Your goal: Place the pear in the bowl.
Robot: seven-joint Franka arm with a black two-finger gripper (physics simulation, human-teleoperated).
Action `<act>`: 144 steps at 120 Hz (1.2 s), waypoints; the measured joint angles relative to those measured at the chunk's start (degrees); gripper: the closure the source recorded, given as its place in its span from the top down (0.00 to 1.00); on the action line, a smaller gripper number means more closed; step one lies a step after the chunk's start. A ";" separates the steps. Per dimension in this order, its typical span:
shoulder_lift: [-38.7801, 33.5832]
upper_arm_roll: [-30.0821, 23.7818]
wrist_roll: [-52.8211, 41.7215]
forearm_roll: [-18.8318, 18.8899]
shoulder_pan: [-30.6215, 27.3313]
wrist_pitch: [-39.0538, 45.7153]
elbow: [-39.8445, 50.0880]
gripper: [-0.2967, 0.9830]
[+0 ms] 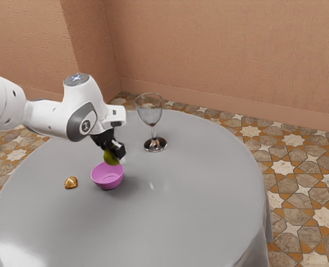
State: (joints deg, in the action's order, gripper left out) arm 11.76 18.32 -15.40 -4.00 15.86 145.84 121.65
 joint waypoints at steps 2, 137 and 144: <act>-0.31 0.10 -0.12 0.46 -0.14 0.01 0.38 0.40; -8.42 -2.22 -2.61 0.97 -3.32 -35.41 -25.54 0.75; -8.73 -4.25 -1.51 0.59 -3.88 -40.05 -27.47 0.76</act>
State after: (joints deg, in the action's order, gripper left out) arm 3.03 14.08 -16.91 -3.41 11.98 105.79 94.18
